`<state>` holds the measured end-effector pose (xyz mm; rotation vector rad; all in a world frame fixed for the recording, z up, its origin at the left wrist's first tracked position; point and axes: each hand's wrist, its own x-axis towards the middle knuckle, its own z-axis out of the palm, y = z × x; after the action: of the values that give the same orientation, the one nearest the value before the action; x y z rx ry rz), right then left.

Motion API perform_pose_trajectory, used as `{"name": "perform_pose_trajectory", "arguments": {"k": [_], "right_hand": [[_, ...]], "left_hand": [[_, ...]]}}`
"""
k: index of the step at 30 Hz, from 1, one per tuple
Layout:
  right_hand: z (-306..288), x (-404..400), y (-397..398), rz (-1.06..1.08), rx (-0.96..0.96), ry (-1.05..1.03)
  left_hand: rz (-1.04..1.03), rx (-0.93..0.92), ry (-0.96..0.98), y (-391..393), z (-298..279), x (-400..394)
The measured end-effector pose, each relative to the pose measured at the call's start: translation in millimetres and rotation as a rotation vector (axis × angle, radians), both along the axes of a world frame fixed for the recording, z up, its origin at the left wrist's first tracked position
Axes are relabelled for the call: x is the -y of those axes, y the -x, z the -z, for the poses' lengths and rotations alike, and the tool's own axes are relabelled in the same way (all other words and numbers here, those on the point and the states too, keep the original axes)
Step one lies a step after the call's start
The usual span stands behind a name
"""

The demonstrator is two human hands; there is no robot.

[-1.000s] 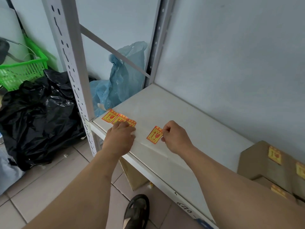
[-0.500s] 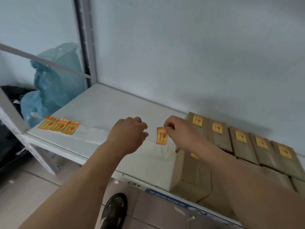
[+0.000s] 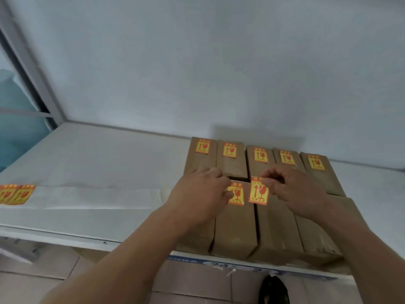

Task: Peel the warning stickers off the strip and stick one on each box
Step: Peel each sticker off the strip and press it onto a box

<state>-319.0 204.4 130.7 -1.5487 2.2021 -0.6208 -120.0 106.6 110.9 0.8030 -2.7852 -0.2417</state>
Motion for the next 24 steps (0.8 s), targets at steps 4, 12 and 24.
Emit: {"name": "perform_pose_trajectory", "arguments": {"k": [4,12,24], "right_hand": [[5,-16,28,0.037,0.045,-0.023],[15,-21,58,-0.009,0.103,-0.060],[21,-18,56,-0.063,0.152,-0.094]], "left_hand": [[0.091,0.059,-0.049,25,2,-18],[0.246,0.210,-0.040,49,18,-38],[0.269,0.263,-0.012,56,28,-41]]}}
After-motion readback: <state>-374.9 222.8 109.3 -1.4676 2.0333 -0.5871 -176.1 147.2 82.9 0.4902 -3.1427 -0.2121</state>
